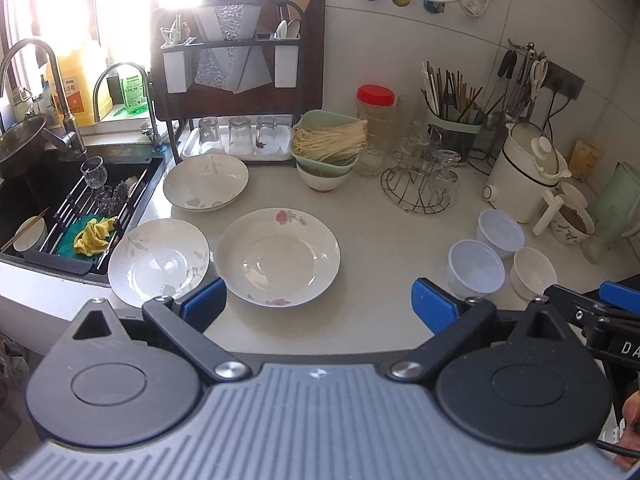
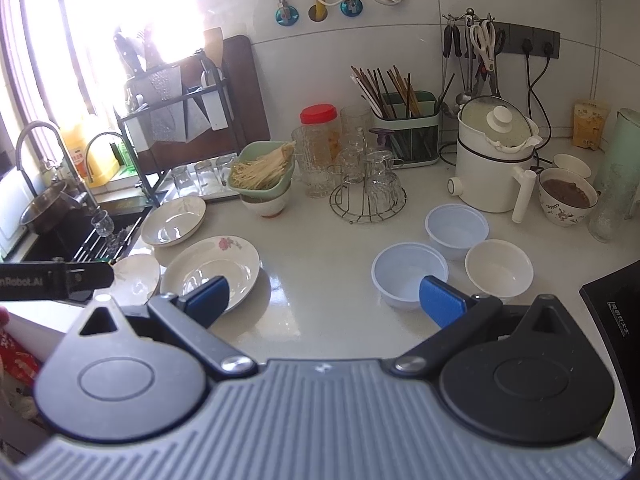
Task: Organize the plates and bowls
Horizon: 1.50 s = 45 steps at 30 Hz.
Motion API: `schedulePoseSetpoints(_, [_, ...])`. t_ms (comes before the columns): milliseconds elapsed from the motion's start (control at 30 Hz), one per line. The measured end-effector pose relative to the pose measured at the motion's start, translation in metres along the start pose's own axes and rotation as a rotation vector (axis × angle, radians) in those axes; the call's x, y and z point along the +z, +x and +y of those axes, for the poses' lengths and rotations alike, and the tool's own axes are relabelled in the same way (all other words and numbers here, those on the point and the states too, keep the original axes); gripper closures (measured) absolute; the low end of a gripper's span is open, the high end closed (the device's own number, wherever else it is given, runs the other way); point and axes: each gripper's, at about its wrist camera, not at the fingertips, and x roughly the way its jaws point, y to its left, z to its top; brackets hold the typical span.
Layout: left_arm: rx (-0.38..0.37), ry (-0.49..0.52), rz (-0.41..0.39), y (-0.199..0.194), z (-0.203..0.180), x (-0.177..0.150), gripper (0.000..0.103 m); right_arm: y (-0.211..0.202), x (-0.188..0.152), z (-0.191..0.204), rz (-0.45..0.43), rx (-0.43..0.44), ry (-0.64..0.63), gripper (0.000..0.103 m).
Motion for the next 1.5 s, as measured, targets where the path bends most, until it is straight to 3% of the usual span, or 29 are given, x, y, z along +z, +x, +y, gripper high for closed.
schedulePoseSetpoints(733, [-0.015,-0.021,-0.009,-0.004,-0.034,-0.01,0.003,-0.011,-0.001,-0.024,-0.009,0.053,-0.009,0.0])
schedulePoseSetpoints(833, [-0.007,-0.016,-0.009,-0.002,-0.04,-0.013,0.003,-0.01,0.0,-0.023,-0.006,0.059,-0.061,0.0])
schedulePoseSetpoints(1233, [0.049,-0.011,-0.007,0.008,-0.052,-0.017,0.003,-0.004,0.001,-0.039,-0.011,0.181,-0.017,0.0])
schedulePoseSetpoints(1500, [0.066,-0.03,0.021,0.016,-0.039,-0.018,0.003,0.008,-0.005,-0.041,0.013,0.203,0.033,0.0])
